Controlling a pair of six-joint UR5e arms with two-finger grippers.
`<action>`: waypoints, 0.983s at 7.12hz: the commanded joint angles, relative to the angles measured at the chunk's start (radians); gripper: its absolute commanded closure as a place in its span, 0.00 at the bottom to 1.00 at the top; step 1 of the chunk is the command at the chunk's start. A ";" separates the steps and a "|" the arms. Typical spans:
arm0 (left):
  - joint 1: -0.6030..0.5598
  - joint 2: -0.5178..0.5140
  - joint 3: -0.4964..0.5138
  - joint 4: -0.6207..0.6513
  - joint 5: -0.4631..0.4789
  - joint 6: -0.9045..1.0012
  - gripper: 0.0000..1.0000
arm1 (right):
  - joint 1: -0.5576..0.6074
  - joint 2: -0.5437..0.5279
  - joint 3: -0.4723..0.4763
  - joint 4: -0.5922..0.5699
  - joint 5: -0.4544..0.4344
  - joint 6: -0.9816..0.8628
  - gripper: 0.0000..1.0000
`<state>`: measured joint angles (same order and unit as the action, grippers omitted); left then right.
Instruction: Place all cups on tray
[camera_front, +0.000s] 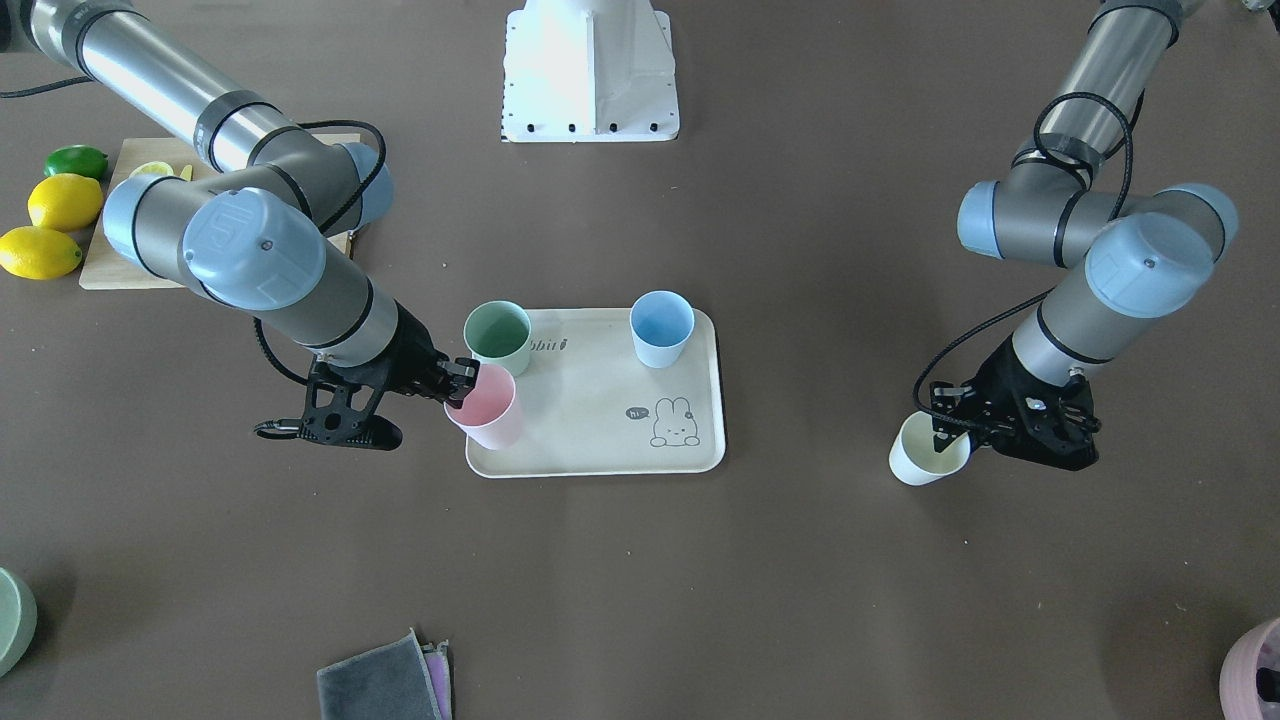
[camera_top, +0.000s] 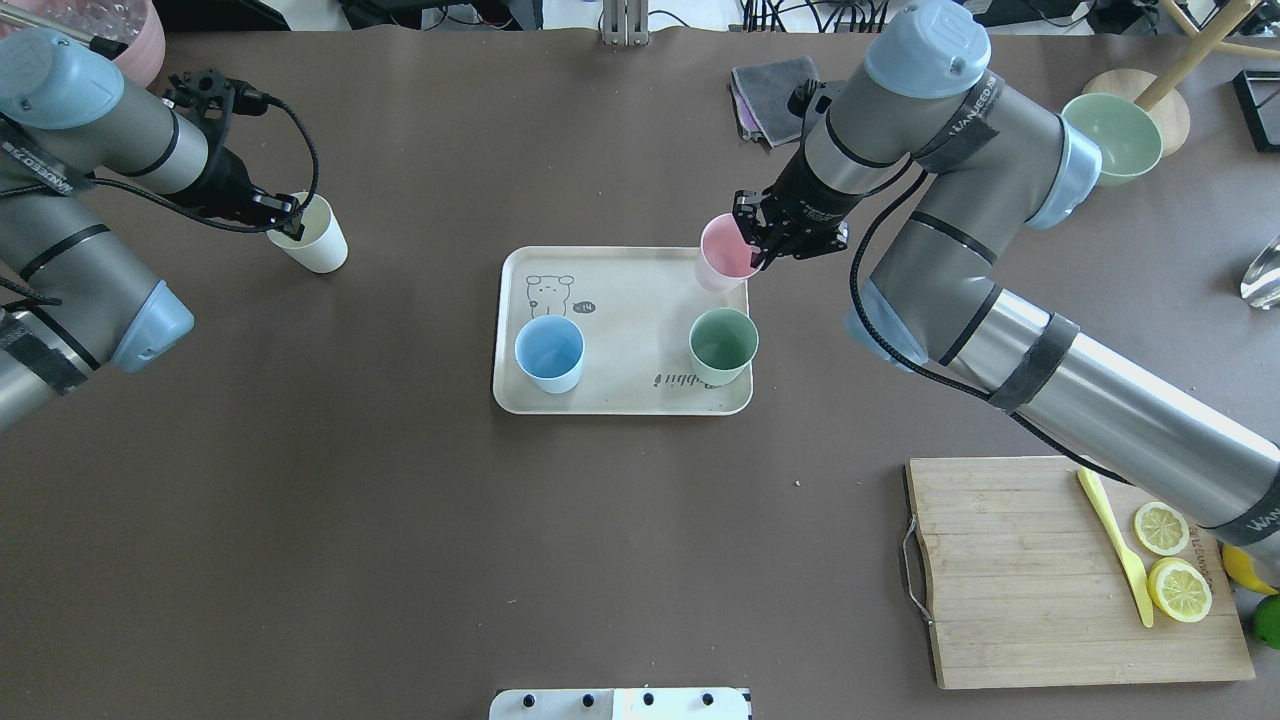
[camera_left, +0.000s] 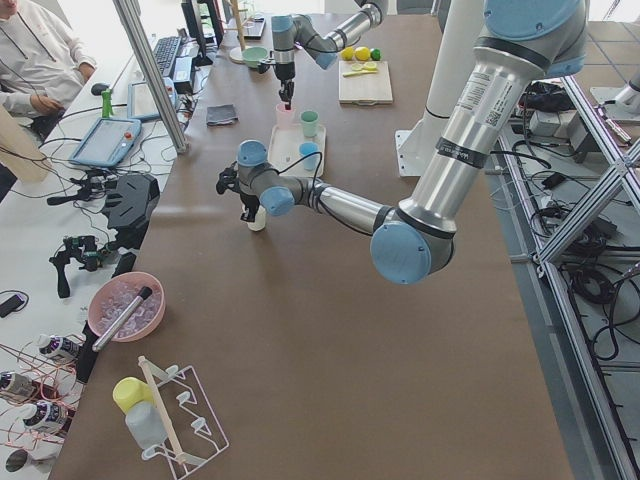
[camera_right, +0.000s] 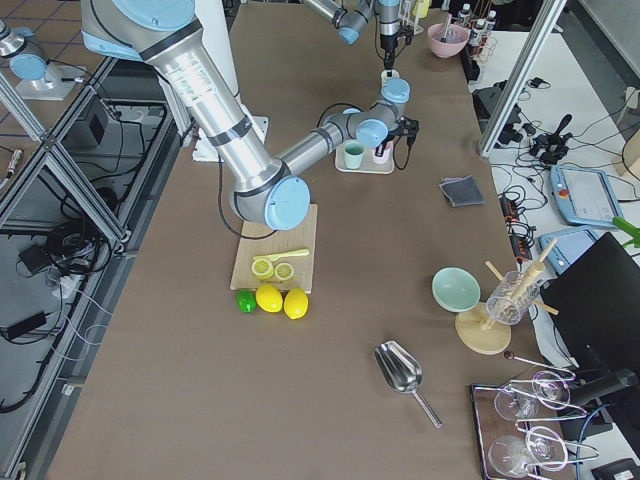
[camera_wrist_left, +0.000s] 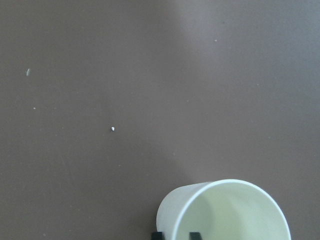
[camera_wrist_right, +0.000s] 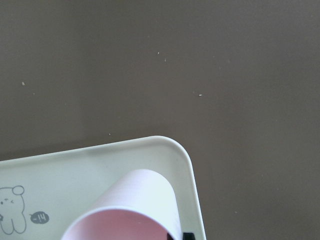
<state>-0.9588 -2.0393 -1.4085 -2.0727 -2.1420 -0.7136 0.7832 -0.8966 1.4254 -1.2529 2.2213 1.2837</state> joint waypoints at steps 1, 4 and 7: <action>0.043 -0.146 -0.065 0.124 -0.030 -0.175 1.00 | -0.019 0.005 0.000 0.001 -0.026 0.012 0.02; 0.257 -0.295 -0.012 0.126 0.174 -0.367 1.00 | 0.126 -0.040 0.052 -0.008 0.116 -0.048 0.00; 0.316 -0.302 -0.012 0.126 0.246 -0.414 0.02 | 0.203 -0.125 0.086 -0.008 0.175 -0.155 0.00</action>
<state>-0.6517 -2.3395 -1.4172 -1.9488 -1.9191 -1.1222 0.9663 -0.9992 1.5035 -1.2608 2.3842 1.1585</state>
